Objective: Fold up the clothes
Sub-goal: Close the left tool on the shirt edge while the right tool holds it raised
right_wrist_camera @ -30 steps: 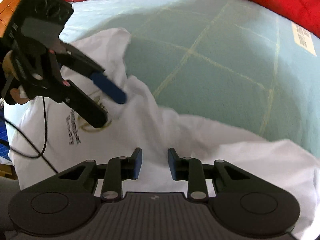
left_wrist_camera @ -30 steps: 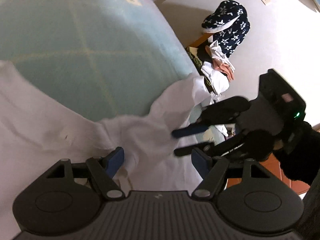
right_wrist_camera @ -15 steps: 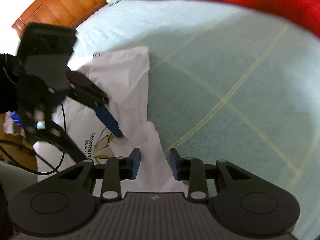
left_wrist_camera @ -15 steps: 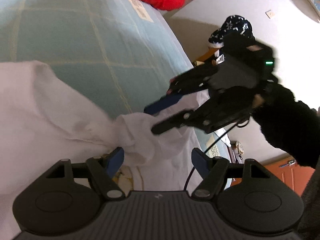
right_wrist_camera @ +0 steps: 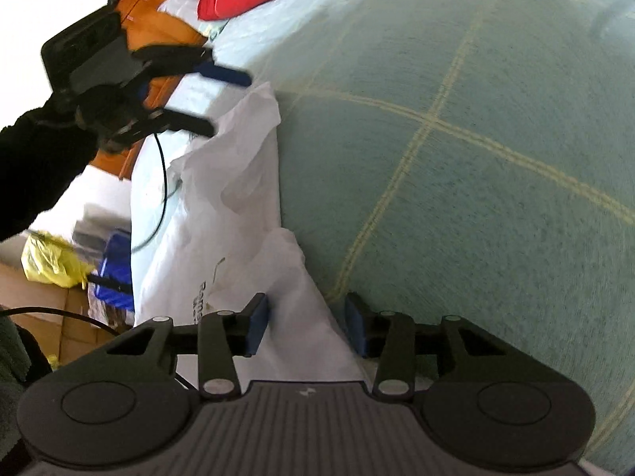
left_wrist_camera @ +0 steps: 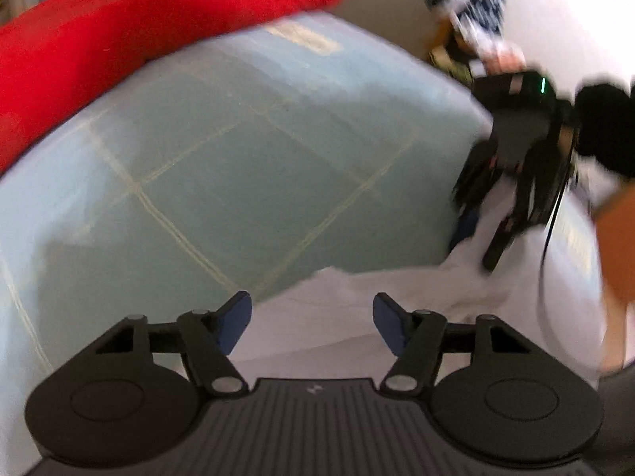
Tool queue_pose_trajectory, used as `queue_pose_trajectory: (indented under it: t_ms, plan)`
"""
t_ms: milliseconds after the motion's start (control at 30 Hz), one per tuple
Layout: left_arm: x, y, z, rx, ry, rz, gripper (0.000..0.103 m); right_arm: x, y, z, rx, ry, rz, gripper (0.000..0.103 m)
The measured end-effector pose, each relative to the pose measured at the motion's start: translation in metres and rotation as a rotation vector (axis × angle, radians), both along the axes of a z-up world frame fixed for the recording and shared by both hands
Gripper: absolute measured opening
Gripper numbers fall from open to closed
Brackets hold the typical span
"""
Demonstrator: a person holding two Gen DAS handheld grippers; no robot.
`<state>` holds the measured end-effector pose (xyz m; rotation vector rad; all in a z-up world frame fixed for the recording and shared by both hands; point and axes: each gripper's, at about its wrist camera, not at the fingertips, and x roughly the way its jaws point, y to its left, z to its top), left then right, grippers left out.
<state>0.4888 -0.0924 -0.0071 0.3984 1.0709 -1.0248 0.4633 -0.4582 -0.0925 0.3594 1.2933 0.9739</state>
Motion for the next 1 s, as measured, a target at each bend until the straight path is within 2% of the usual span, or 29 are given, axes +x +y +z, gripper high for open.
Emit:
queue_pose_trajectory:
  t_ms: [100,167,300,467,500,567,633,667,833,1000]
  plan:
    - [0.014,-0.007,-0.006,0.076,-0.001,-0.114,0.065,0.003,-0.004,-0.014,0.025,0.018,-0.037,0.036]
    - [0.019,-0.012,-0.008,0.102,0.021,-0.183,0.065,0.007,-0.009,-0.019,0.03,0.035,-0.061,0.016]
    - [0.028,-0.021,-0.02,0.186,0.078,-0.297,0.065,0.016,-0.004,-0.022,0.02,0.044,-0.052,0.013]
    - [0.04,-0.02,-0.037,0.244,0.141,-0.275,0.065,0.011,0.002,-0.013,-0.026,0.006,-0.032,0.013]
    - [0.041,-0.019,-0.037,0.24,0.146,-0.265,0.061,0.011,0.003,-0.012,-0.027,0.005,-0.033,0.013]
    - [0.036,-0.018,-0.032,0.237,0.146,-0.262,0.046,0.007,0.004,-0.01,-0.038,-0.012,-0.032,0.012]
    - [0.03,-0.018,-0.027,0.233,0.146,-0.257,0.01,0.003,0.007,-0.003,-0.065,-0.038,-0.035,0.012]
    - [0.027,-0.017,-0.025,0.228,0.148,-0.249,0.007,0.001,0.01,0.001,-0.089,-0.052,-0.037,0.012]
    - [0.019,-0.008,-0.01,0.211,0.095,-0.185,0.005,-0.007,0.029,0.033,-0.206,-0.15,-0.045,0.014]
    - [0.02,0.006,0.014,0.162,0.024,-0.097,0.004,0.01,0.016,0.071,-0.244,-0.28,-0.135,0.014]
